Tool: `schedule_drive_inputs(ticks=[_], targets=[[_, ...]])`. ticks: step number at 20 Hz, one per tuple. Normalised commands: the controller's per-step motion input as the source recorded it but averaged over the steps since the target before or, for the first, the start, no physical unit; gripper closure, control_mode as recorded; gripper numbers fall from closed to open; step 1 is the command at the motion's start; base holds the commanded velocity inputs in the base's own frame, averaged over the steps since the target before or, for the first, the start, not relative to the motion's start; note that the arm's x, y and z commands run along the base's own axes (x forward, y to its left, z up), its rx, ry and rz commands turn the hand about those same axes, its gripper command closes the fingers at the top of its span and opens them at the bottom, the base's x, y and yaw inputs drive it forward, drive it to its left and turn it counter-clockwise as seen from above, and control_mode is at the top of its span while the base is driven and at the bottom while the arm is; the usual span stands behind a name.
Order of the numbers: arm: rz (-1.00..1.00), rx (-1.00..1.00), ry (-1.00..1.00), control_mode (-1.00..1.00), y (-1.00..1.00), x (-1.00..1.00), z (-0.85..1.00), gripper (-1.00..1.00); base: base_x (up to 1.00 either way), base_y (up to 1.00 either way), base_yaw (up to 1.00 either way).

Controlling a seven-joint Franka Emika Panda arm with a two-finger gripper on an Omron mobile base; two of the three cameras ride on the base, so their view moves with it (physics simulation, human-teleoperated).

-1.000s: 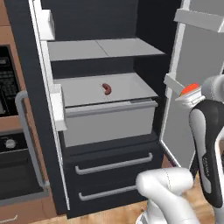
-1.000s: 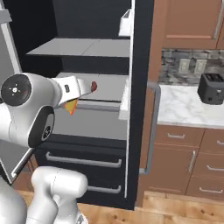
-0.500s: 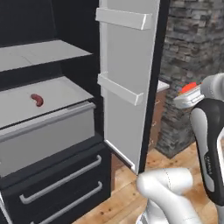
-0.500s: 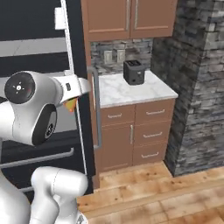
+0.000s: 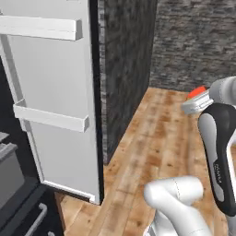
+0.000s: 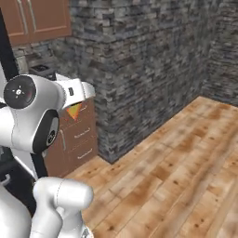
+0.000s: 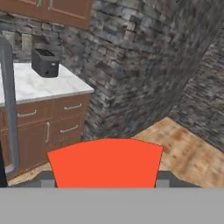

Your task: Retrieve the sausage and cheese from the fridge and place them on the cutting board on the counter.

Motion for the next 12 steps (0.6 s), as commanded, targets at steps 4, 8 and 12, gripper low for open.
schedule_drive_inputs(ticks=[4, 8, 12], targets=[[0.00, 0.00, 0.00, 1.00, 0.00, 0.00, 0.00, 1.00, 0.00, -0.56, -0.86], [0.00, 0.00, 0.00, 1.00, 0.00, 0.00, 0.00, 1.00, 0.43, -0.56, -0.68], [0.00, 0.00, 0.00, 1.00, 0.00, 0.00, 0.00, 1.00, 1.00, -0.08, -0.37]])
